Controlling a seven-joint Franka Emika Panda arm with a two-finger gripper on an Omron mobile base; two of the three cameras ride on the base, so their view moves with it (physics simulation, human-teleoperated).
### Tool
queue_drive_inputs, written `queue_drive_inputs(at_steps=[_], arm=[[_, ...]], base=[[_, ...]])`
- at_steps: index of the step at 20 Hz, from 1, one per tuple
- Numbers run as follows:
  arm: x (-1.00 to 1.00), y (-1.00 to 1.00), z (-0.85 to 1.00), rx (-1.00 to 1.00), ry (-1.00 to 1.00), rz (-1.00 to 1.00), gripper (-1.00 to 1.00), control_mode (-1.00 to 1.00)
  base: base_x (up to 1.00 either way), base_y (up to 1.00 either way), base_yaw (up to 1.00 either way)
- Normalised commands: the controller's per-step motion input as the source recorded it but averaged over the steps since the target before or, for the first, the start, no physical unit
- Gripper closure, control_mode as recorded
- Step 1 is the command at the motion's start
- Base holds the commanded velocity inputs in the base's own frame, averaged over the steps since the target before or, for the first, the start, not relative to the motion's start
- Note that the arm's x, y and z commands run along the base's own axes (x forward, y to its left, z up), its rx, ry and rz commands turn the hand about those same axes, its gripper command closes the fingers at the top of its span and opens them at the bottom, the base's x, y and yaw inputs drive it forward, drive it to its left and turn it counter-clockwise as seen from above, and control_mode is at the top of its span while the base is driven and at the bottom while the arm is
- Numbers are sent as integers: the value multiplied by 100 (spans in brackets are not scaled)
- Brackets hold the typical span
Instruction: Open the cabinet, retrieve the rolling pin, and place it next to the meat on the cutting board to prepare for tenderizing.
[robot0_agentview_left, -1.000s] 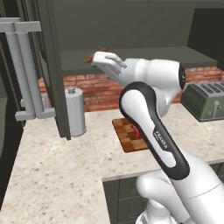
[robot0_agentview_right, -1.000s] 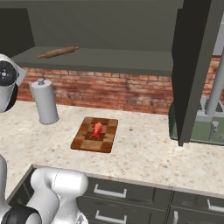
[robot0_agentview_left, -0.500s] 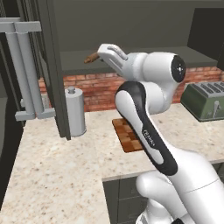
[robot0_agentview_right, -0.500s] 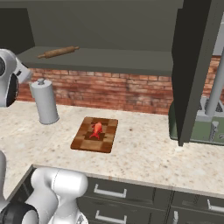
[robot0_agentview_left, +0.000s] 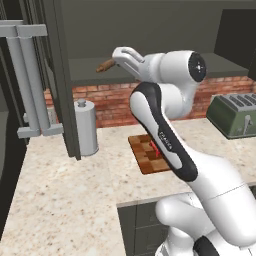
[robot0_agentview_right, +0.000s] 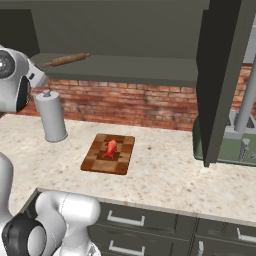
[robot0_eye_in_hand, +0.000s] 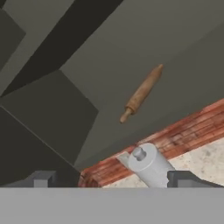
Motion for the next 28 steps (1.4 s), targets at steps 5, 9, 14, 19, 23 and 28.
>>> queue_drive_inputs(at_steps=[5,9,14,19,23,28], arm=[[32,0,0,-18,1,0,-100,-100],[33,1,1,-19,1,-1,-100,-100],[35,3,1,-16,5,-2,-100,-100],[21,3,0,-5,2,0,-100,-100],[40,11,0,-4,2,-5,-100,-100],[43,18,0,-7,3,-11,-100,-100]], base=[[0,0,0],[0,0,0],[0,0,0],[0,0,0],[0,0,0],[0,0,0]])
